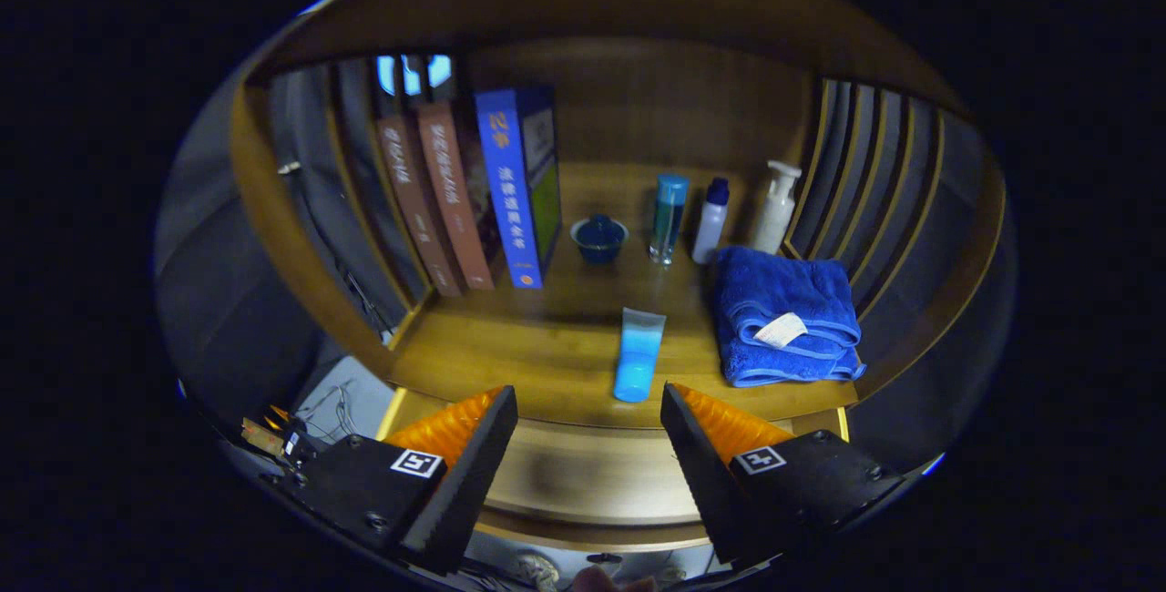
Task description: Pull open the drawer, take out the items inside it, and place them on the countertop above the cabinet.
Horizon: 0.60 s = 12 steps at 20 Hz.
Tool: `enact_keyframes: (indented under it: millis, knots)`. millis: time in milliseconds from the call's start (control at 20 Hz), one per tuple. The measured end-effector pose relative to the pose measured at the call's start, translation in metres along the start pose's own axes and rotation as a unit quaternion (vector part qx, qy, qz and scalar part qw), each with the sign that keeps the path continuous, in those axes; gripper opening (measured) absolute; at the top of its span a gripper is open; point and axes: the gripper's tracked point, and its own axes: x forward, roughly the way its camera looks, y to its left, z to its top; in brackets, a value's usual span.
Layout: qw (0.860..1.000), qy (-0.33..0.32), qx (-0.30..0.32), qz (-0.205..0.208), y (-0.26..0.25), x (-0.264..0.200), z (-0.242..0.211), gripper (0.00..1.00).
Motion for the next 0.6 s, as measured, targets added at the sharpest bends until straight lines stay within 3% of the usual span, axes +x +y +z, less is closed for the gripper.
enact_keyframes:
  millis: [300, 600]
  knots:
    - [0.992, -0.124, 0.012, 0.026, 0.016, -0.07, -0.022, 1.0]
    - [0.971, -0.237, -0.018, -0.015, 0.006, -0.125, -0.076, 1.0]
